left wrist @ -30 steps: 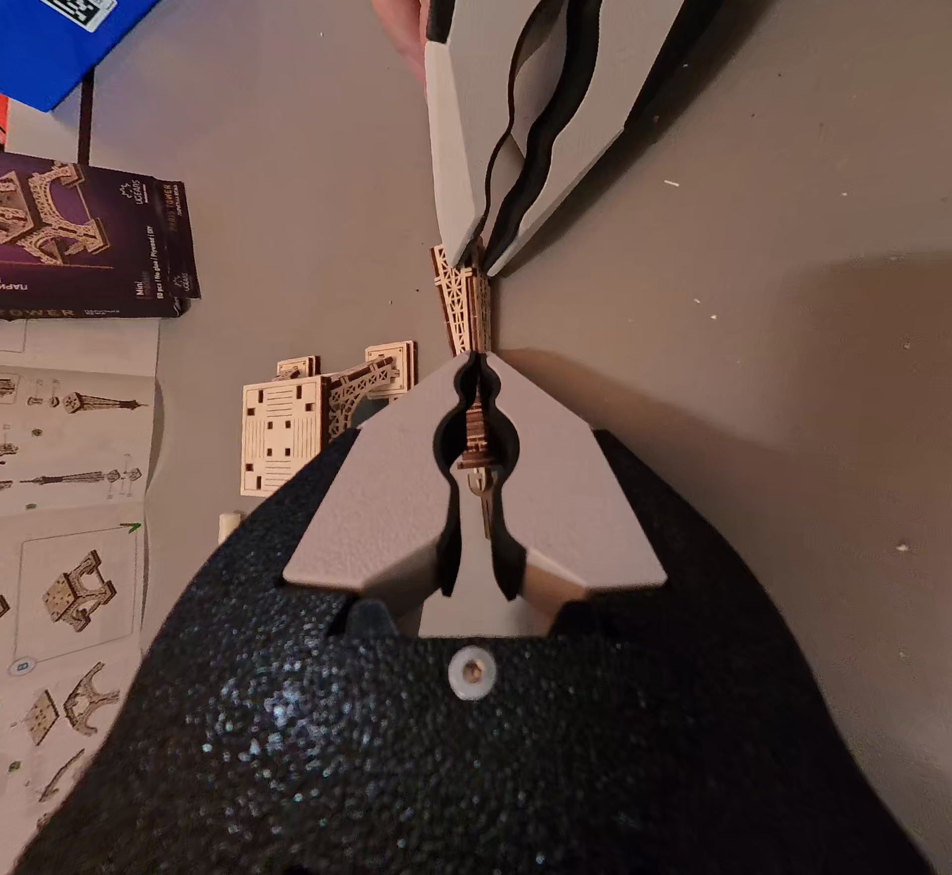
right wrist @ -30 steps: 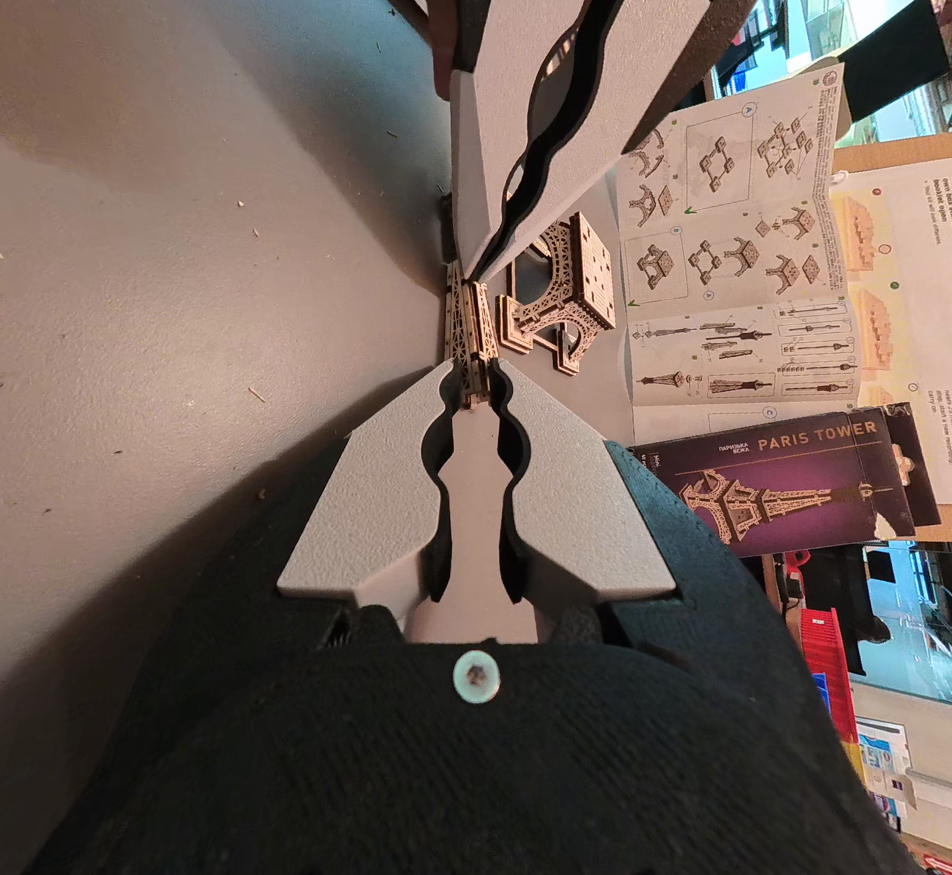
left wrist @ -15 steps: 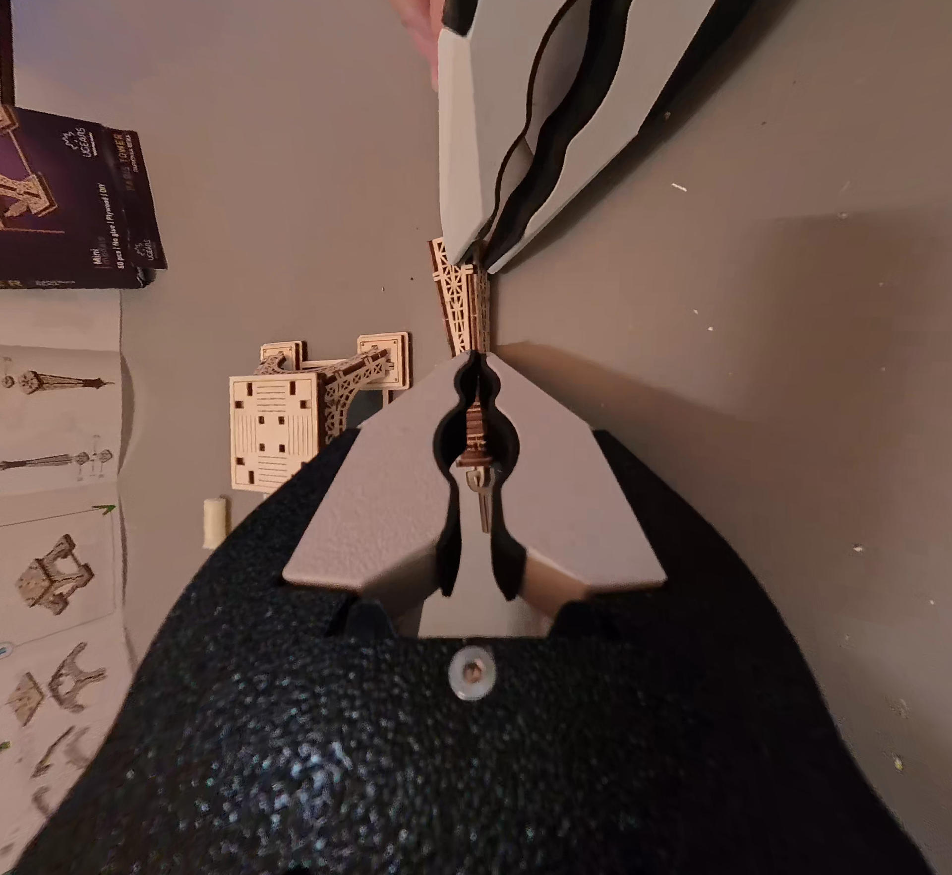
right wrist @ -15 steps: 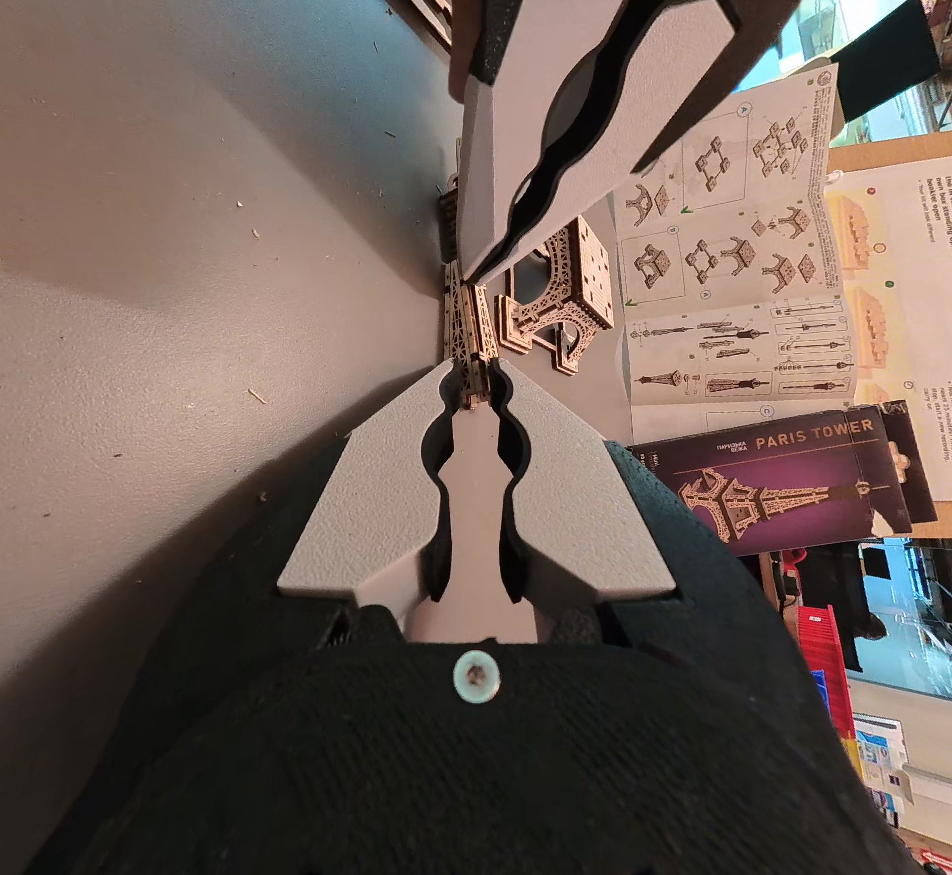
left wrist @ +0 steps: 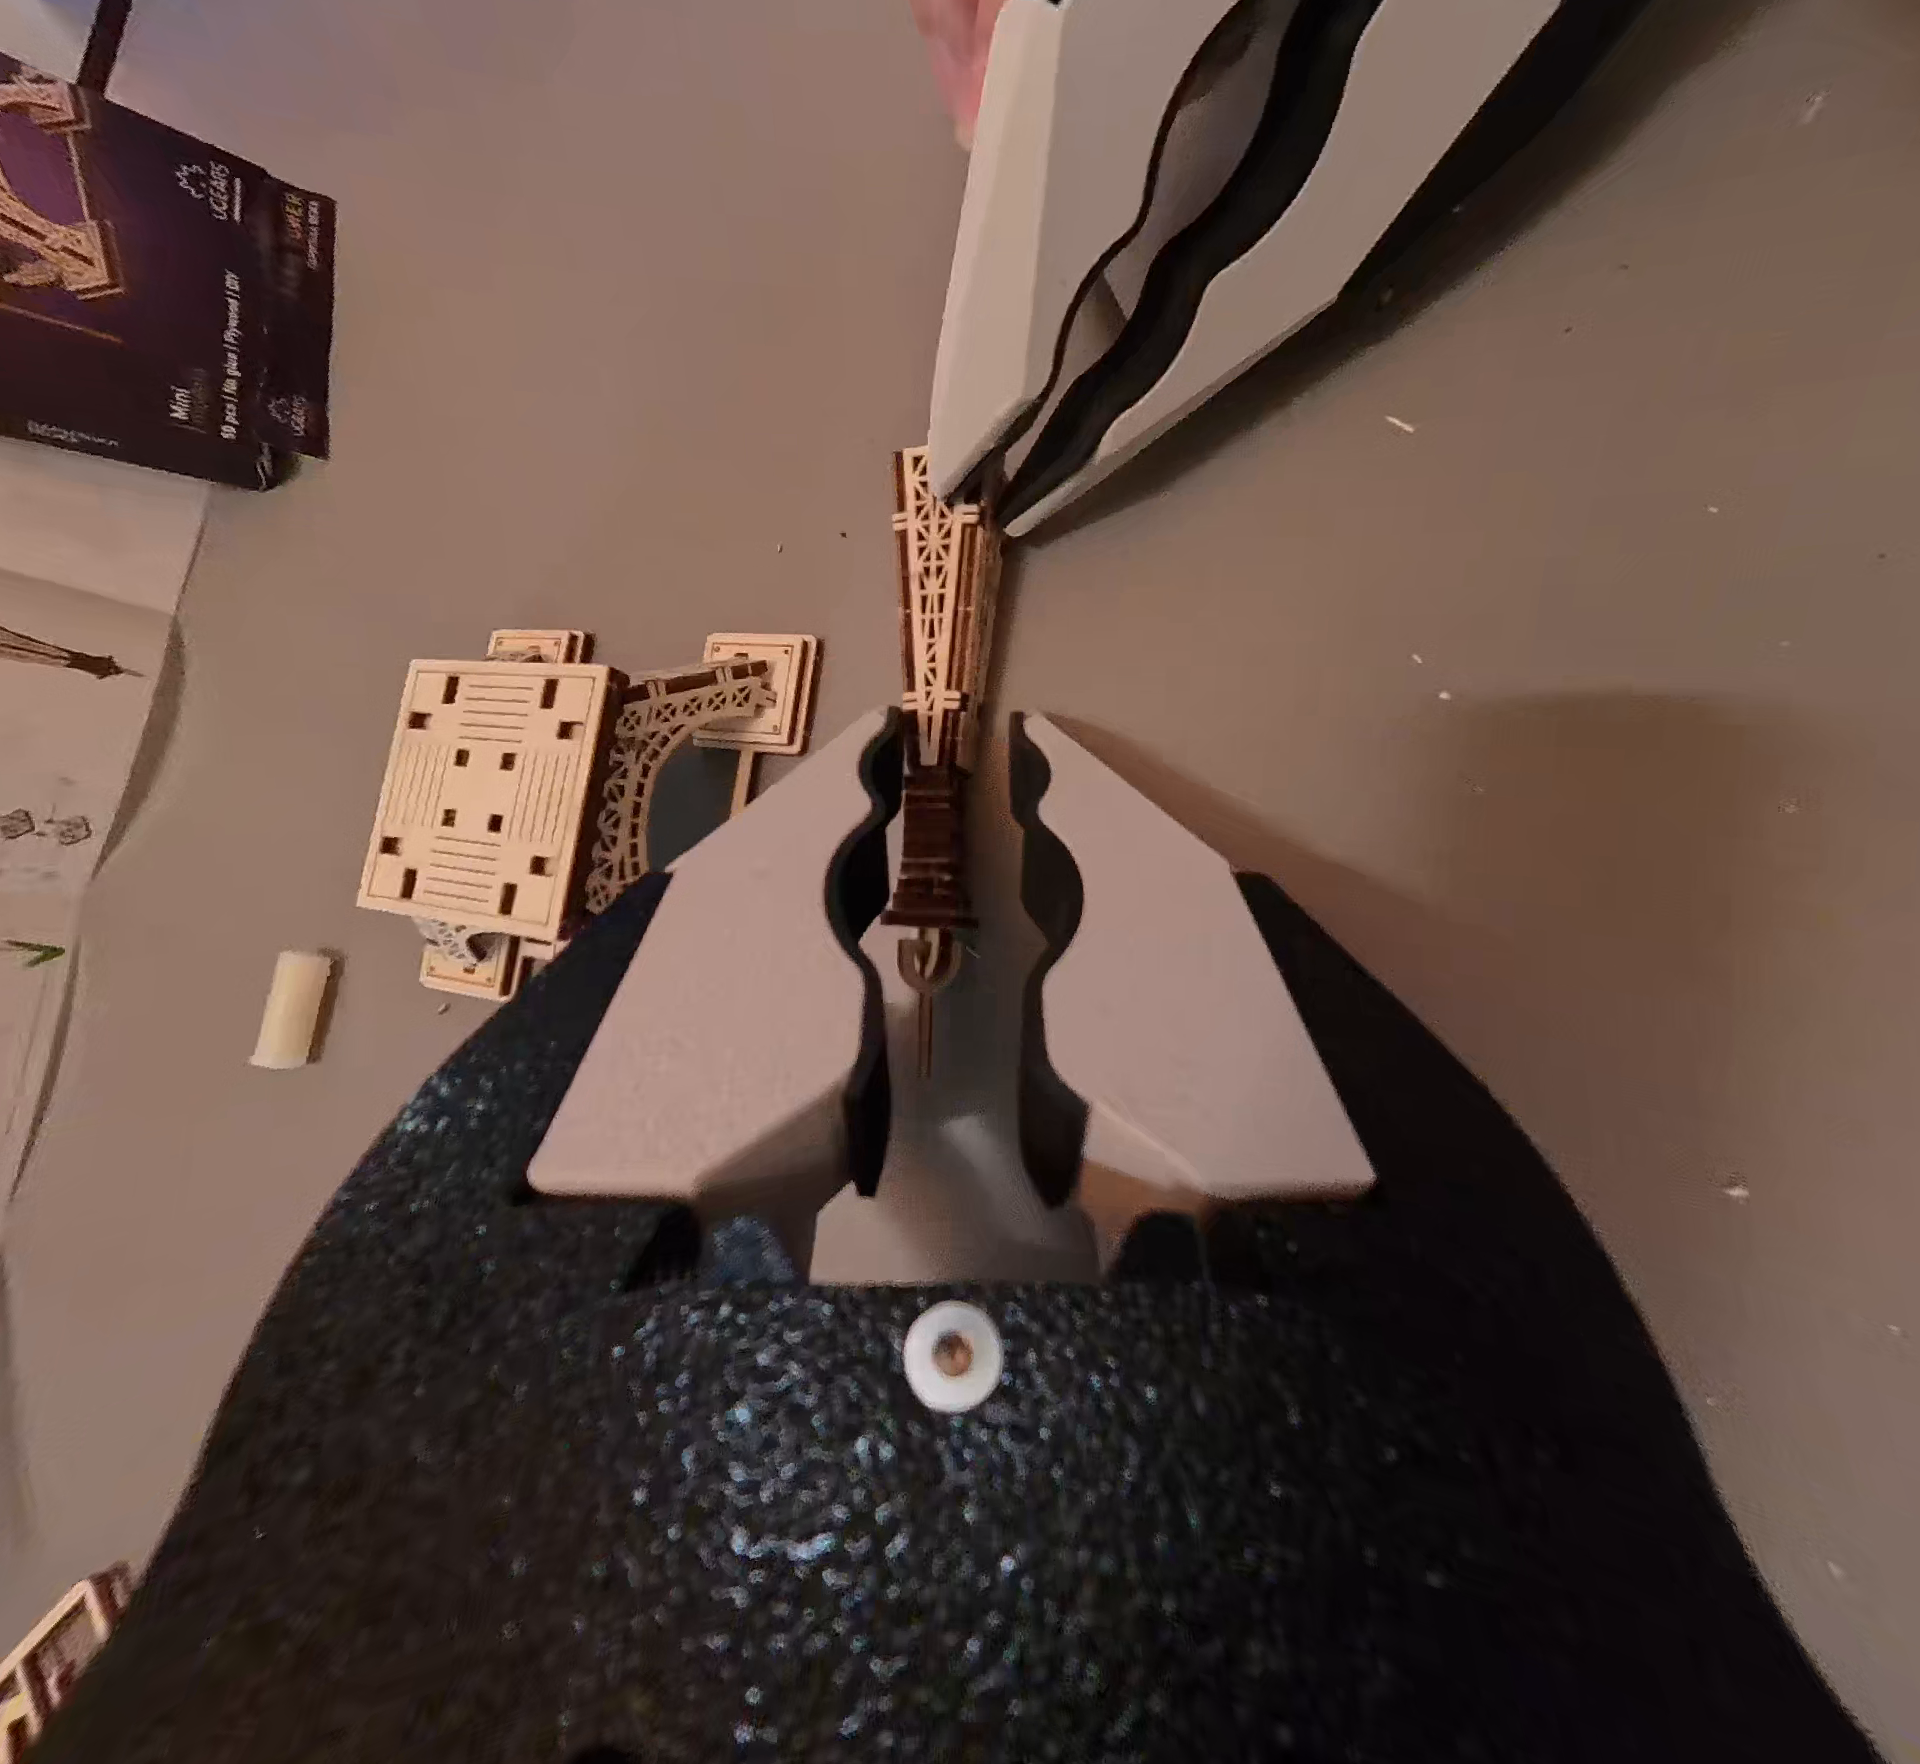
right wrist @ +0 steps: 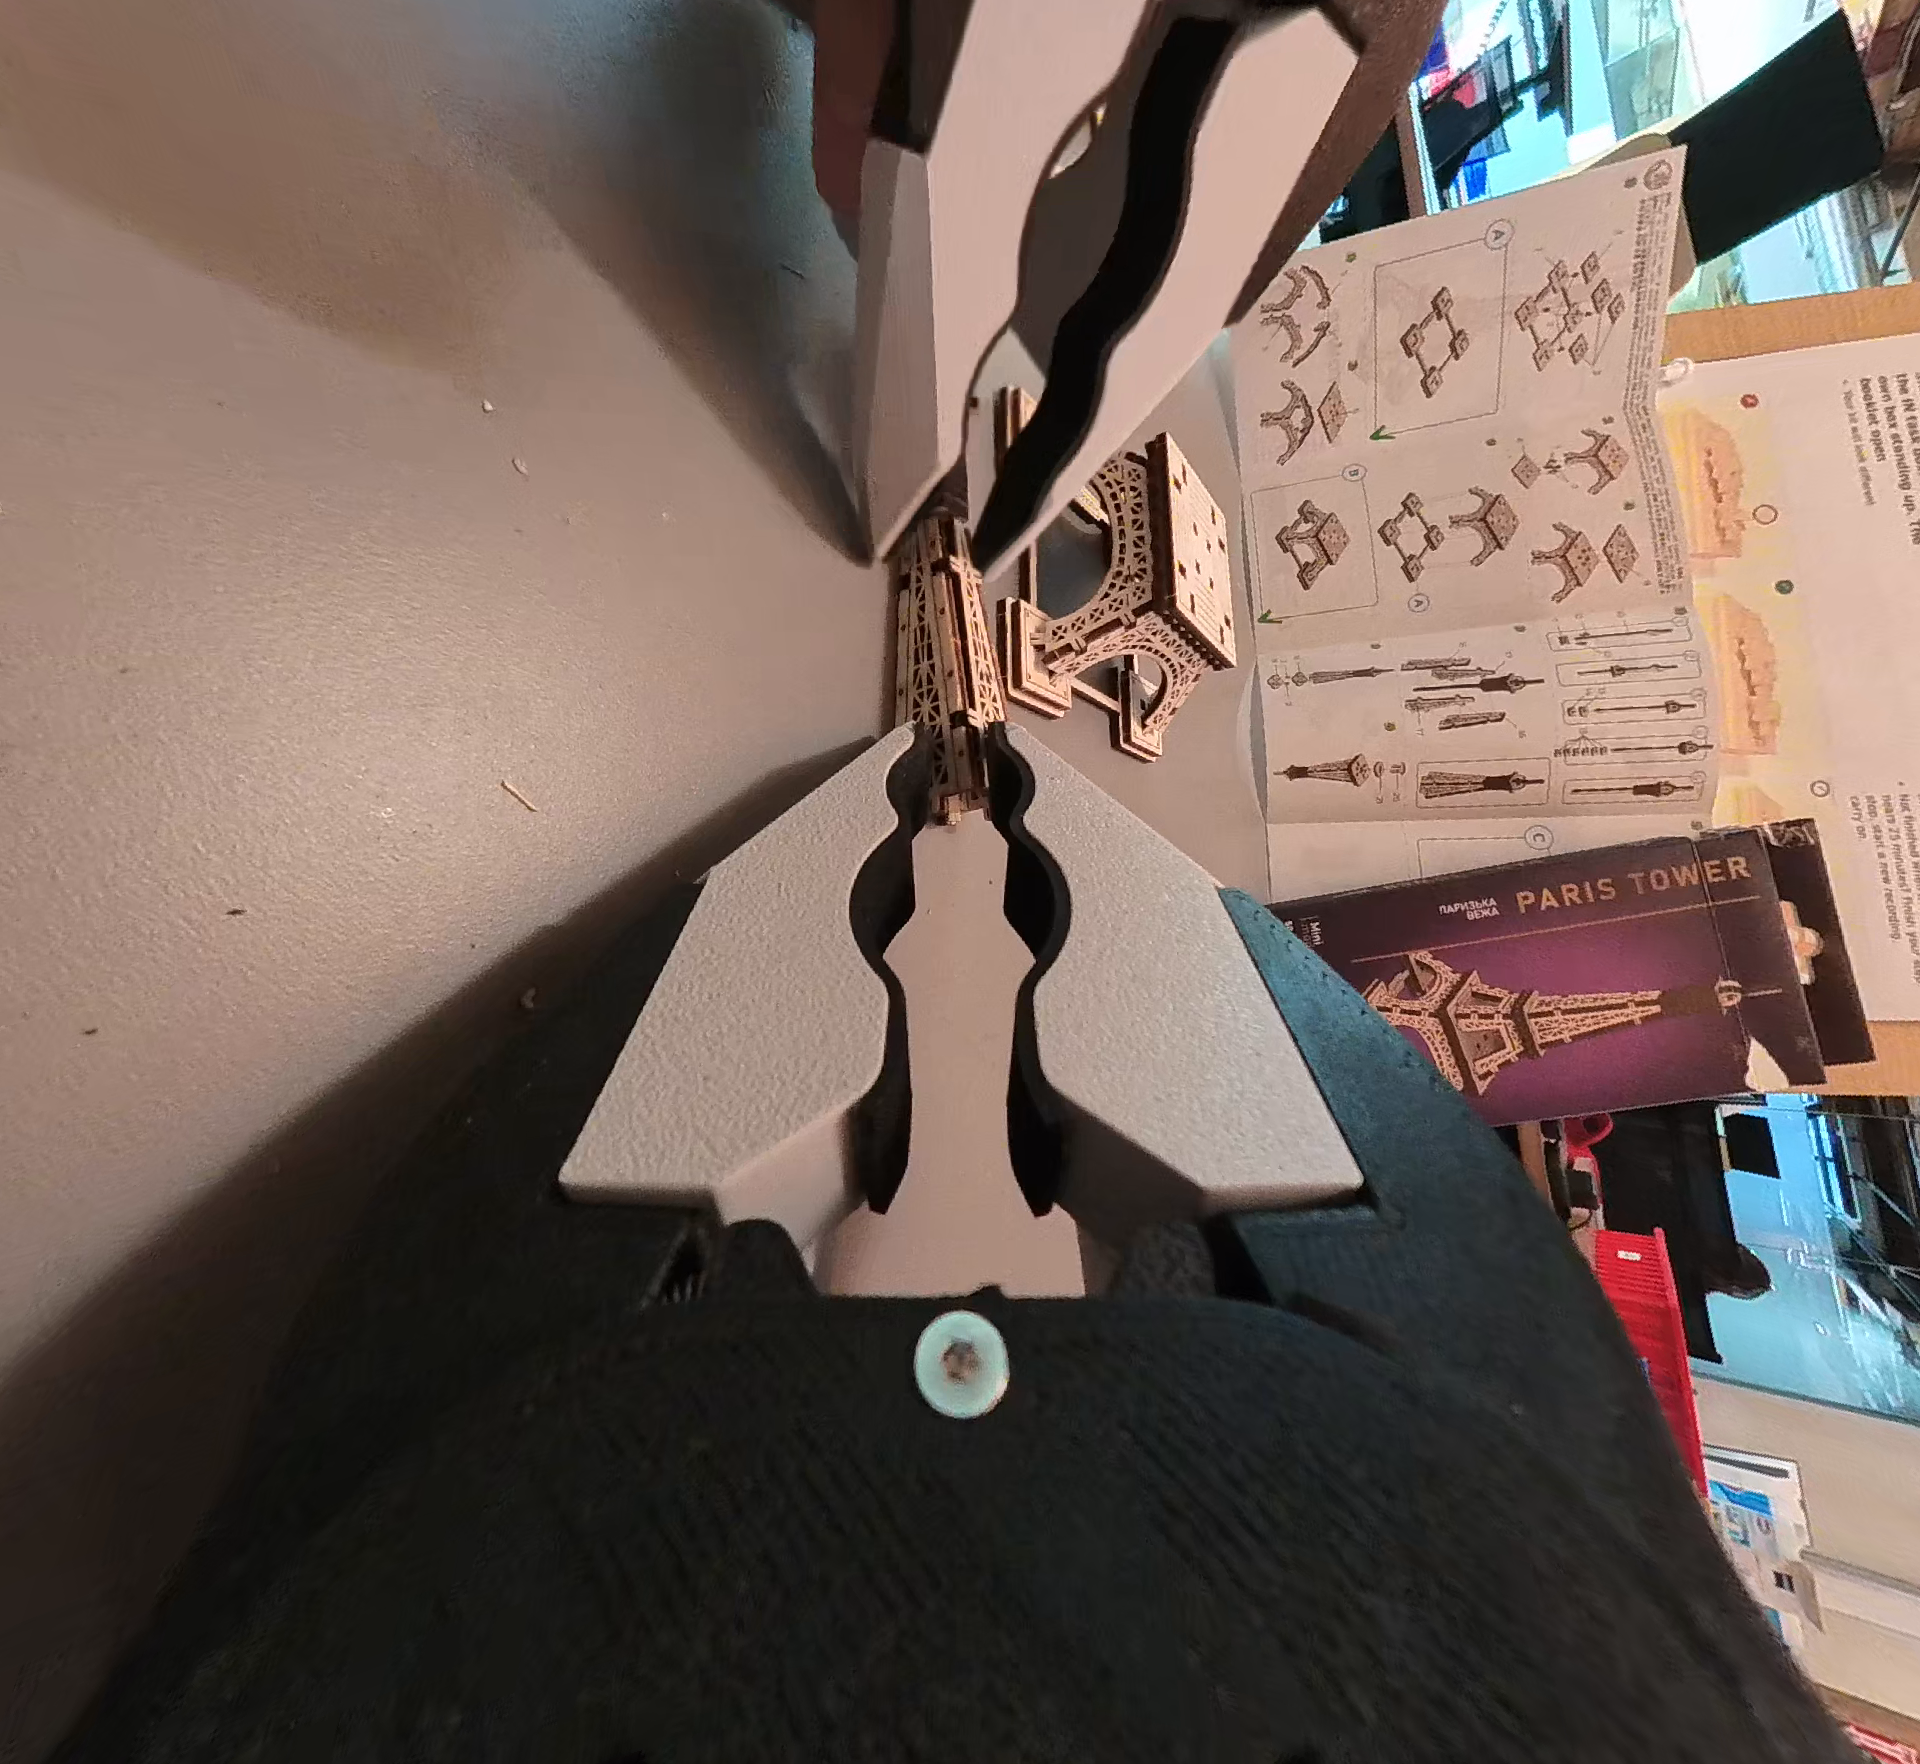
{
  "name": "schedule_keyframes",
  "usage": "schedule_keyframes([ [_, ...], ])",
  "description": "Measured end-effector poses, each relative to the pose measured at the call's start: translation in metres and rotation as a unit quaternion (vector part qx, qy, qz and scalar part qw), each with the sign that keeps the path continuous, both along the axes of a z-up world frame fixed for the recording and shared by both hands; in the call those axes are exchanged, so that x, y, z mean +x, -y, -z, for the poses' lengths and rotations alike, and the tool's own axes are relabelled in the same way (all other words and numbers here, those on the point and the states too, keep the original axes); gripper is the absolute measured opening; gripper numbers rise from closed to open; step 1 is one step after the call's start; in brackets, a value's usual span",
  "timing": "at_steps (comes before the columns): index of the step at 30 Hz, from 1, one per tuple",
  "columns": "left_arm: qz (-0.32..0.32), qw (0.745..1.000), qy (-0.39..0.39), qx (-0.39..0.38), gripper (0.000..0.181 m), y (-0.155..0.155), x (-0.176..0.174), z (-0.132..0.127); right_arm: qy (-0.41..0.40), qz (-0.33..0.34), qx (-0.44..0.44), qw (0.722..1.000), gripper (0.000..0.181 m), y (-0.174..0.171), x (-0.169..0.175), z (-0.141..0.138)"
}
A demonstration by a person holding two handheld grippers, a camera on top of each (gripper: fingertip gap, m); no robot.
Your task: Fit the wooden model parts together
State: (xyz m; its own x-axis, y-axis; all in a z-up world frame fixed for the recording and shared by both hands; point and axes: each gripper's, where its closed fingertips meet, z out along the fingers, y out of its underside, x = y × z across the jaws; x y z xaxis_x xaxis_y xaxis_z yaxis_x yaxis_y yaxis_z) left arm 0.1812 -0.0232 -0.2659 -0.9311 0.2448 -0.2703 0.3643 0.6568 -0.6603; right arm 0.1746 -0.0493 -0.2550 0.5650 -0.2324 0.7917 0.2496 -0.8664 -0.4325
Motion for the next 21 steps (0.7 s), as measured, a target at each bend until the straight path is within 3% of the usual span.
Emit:
schedule_keyframes([
  [1,-0.003,1.000,0.003,0.000,0.013,0.001,0.002,0.001,0.000,0.000,0.000,1.000,0.009,0.000,0.000,0.000],
  [16,-0.015,1.000,0.003,-0.009,0.011,0.000,0.003,0.001,0.002,-0.005,0.000,1.000,0.009,0.002,-0.001,0.000],
  [18,-0.012,0.999,0.025,-0.027,0.022,-0.001,0.005,-0.002,0.003,-0.007,-0.003,1.000,0.009,0.002,-0.001,-0.001],
  [21,0.005,0.997,0.049,-0.057,0.011,-0.005,0.001,-0.010,0.002,-0.005,-0.004,1.000,0.009,0.002,-0.002,-0.001],
])
